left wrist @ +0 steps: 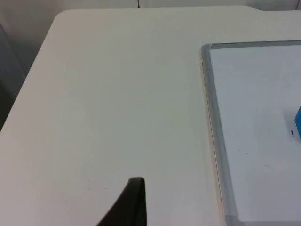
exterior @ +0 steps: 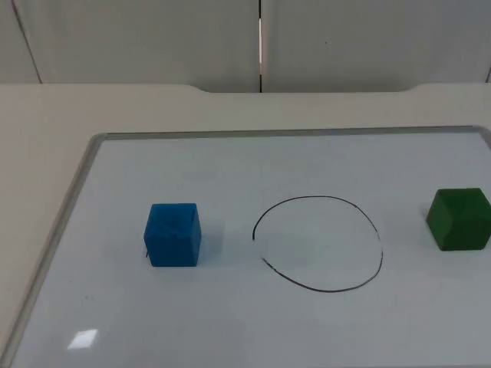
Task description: Push the two cubes into the marked area.
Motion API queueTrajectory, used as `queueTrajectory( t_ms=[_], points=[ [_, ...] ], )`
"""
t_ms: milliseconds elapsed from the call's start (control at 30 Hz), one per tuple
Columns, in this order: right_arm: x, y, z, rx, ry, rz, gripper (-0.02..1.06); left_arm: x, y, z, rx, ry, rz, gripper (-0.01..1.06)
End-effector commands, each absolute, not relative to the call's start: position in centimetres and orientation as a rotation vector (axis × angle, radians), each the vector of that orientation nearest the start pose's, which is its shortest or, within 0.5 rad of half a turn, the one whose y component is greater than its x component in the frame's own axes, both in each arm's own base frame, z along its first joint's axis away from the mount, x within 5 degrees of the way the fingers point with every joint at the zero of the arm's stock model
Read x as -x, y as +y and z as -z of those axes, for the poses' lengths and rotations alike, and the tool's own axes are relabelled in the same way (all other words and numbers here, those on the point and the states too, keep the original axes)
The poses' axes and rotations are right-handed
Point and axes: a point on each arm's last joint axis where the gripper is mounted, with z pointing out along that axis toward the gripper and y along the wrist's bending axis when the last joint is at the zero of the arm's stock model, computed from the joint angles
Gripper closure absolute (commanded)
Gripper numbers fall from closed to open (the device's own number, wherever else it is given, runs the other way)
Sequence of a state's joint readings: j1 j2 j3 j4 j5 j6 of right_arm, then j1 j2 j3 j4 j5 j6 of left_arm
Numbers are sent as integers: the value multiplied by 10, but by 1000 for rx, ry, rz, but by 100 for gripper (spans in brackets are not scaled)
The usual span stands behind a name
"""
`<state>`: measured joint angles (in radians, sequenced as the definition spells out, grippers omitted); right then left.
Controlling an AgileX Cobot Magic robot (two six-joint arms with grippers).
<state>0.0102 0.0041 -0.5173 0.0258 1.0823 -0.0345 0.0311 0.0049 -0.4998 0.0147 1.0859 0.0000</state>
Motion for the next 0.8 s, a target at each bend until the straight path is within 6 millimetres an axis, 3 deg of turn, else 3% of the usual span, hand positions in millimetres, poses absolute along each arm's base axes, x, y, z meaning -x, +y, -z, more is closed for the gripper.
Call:
queueTrajectory(
  t_ms=[0,767],
  points=[
    [7,2,-280,46,2046,-25,-1,5,0,-275,16,2064,-27,0],
    [7,2,-280,46,2046,-25,-1,5,-1,-275,5,2058,-14,0]
  ],
)
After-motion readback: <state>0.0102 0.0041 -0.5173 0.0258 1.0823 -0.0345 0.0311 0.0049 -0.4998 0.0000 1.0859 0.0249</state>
